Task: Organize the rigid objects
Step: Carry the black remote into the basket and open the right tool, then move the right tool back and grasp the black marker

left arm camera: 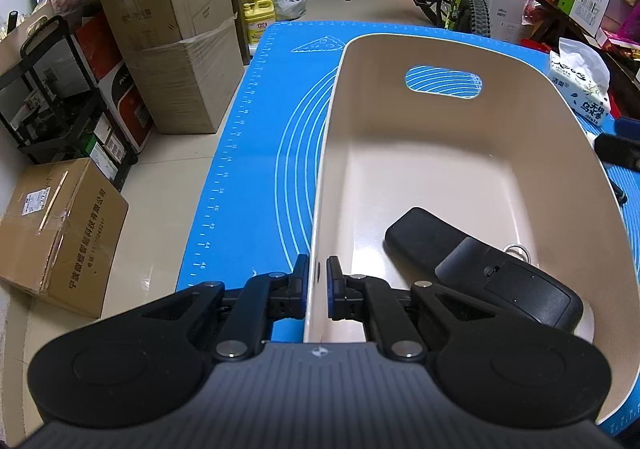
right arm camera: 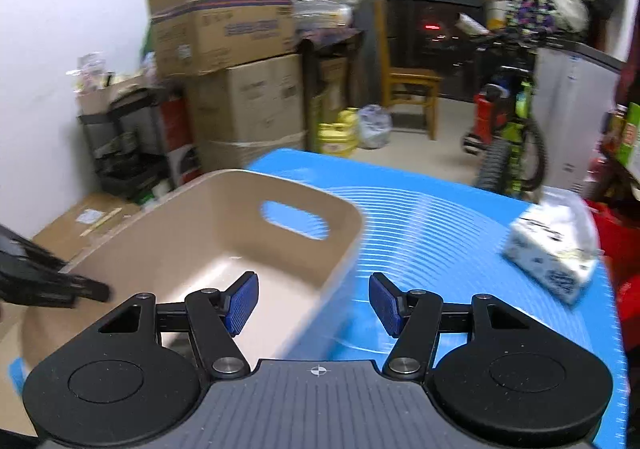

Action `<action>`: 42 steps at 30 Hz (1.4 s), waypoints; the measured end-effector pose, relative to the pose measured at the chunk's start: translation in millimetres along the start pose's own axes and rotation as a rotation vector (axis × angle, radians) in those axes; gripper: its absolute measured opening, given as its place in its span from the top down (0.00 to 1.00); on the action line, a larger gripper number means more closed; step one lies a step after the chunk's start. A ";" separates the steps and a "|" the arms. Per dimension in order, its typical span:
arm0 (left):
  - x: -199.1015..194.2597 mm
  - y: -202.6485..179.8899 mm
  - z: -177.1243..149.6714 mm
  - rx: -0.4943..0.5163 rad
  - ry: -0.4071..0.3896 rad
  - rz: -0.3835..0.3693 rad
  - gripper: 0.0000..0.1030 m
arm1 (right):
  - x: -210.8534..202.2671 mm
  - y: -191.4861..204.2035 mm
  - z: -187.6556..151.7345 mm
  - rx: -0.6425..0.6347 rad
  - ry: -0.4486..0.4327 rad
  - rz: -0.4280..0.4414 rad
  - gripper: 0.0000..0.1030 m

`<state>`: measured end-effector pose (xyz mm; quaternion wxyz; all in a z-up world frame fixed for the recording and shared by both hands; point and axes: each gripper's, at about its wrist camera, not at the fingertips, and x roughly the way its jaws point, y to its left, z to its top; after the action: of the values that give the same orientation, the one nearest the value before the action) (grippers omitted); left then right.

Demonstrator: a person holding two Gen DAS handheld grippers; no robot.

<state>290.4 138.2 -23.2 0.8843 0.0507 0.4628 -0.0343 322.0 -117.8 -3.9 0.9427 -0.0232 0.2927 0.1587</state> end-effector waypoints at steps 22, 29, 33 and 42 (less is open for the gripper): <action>0.6 -3.0 0.4 0.011 0.011 0.001 0.92 | 66.4 -130.5 -70.7 0.020 0.182 -0.226 0.42; 1.9 -3.7 0.8 0.016 0.015 0.001 0.92 | 83.0 -146.5 -73.0 0.073 0.202 -0.190 0.52; 1.6 -5.2 -0.1 0.018 0.014 0.006 0.91 | 79.5 -147.5 -74.6 0.068 0.196 -0.171 0.66; 1.6 -5.8 -0.6 0.018 0.014 0.011 0.91 | 68.9 -132.9 -77.2 0.005 0.202 -0.186 0.76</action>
<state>290.1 132.5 -25.2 0.8808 0.0615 0.4682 -0.0331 375.2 -234.7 -112.9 0.9191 -0.0636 0.3830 0.0666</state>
